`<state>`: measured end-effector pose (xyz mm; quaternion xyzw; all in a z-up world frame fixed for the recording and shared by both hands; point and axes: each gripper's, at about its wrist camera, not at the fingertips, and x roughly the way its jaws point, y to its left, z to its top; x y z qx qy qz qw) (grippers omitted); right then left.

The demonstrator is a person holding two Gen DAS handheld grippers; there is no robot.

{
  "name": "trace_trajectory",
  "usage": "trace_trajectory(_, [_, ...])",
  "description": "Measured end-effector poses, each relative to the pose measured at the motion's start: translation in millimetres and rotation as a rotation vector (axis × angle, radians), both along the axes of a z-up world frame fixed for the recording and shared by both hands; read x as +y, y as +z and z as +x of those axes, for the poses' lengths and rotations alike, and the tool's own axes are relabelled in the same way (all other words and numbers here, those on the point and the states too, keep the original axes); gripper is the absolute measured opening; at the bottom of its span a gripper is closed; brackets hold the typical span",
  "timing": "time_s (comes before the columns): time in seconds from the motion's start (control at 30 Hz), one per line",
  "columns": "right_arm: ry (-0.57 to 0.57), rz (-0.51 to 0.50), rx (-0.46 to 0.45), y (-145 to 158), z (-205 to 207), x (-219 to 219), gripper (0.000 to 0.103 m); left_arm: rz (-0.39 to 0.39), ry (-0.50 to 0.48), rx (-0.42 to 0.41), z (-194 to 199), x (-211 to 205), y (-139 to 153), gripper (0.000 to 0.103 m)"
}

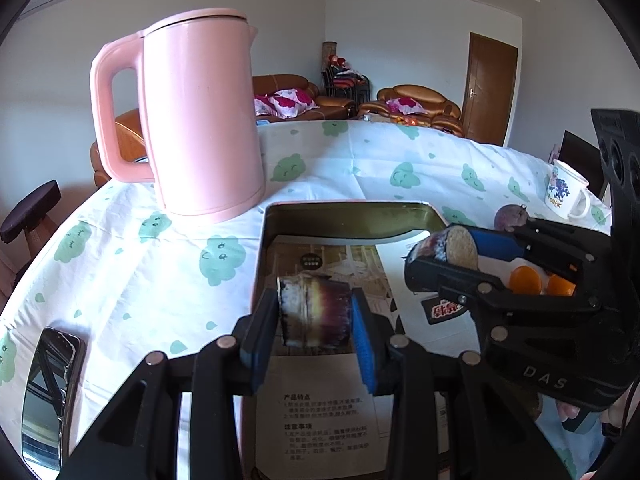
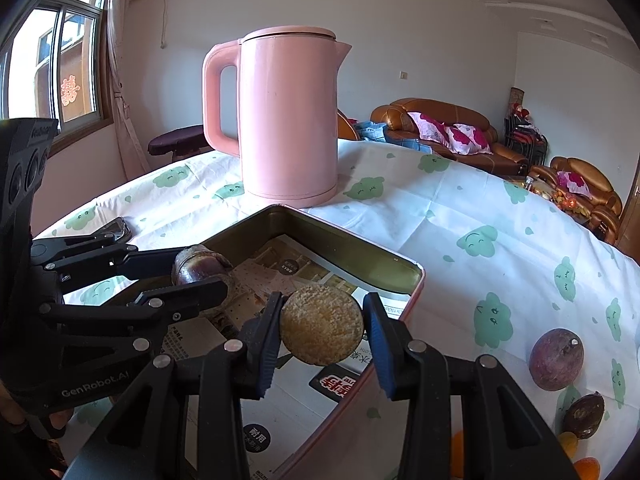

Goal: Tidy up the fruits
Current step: 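Lower the chunk into the tin and open the left tool while the right tool releases the tan fruit there, then grasp the dark brown round fruit with the right tool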

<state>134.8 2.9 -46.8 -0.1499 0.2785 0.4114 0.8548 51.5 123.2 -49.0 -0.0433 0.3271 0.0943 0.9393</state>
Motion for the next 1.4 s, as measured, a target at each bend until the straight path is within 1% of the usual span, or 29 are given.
trace_trajectory(0.37, [-0.006,-0.033,0.022,-5,3,4,0.042,-0.025,-0.026,0.029,6,1,-4,0.039])
trace_trajectory(0.43, [0.008,-0.038,0.030,-6,2,6,0.043,-0.034,-0.025,0.025,6,3,-3,0.039])
trace_trajectory(0.53, [-0.004,-0.044,0.014,-5,0,6,0.046,-0.039,-0.027,0.023,6,3,-3,0.038])
trace_trajectory(0.6, [-0.016,-0.038,-0.007,-3,-3,3,0.058,-0.049,-0.030,0.018,7,4,-3,0.039])
trace_trajectory(0.63, [-0.025,-0.036,-0.022,-2,-6,1,0.060,-0.056,-0.033,0.017,7,5,-3,0.040])
trace_trajectory(0.67, [-0.043,-0.041,-0.032,-1,-8,-1,0.066,-0.058,-0.035,0.017,8,5,-3,0.042])
trace_trajectory(0.7, [-0.056,-0.042,-0.035,-1,-8,-4,0.069,-0.055,-0.039,0.018,9,5,-3,0.047])
trace_trajectory(0.73, [-0.067,-0.032,-0.035,0,-9,-9,0.070,-0.051,-0.044,0.020,10,3,-3,0.050])
trace_trajectory(0.77, [-0.075,-0.023,-0.035,1,-9,-13,0.072,-0.041,-0.049,0.025,12,1,-4,0.056])
trace_trajectory(0.83, [-0.103,-0.013,-0.045,5,-10,-24,0.074,-0.025,-0.042,0.023,13,-1,-4,0.057])
trace_trajectory(0.97, [-0.142,0.021,-0.068,18,-16,-54,0.074,-0.058,-0.055,0.014,15,4,-4,0.060])
trace_trajectory(1.0, [-0.161,0.029,-0.075,21,-17,-64,0.075,-0.057,-0.055,0.011,16,5,-3,0.063])
trace_trajectory(1.07, [-0.204,0.048,-0.081,28,-18,-86,0.075,-0.033,-0.038,-0.020,16,6,1,0.077])
trace_trajectory(1.13, [-0.256,0.058,-0.090,33,-18,-107,0.075,-0.021,-0.030,-0.039,19,8,4,0.080])
trace_trajectory(1.17, [-0.284,0.057,-0.093,34,-18,-118,0.075,0.001,-0.009,-0.039,21,9,5,0.084])
trace_trajectory(1.2, [-0.312,0.049,-0.094,34,-17,-130,0.075,0.021,0.008,-0.046,20,7,6,0.086])
trace_trajectory(1.3, [-0.386,0.034,-0.083,27,-14,-160,0.075,0.006,0.011,-0.084,13,4,12,0.086])
trace_trajectory(1.37, [-0.411,0.042,-0.054,21,-15,-178,0.075,0.003,0.006,-0.119,5,-6,19,0.086])
trace_trajectory(1.4, [-0.412,0.047,-0.040,18,-16,-184,0.075,0.001,-0.007,-0.135,2,-11,22,0.088])
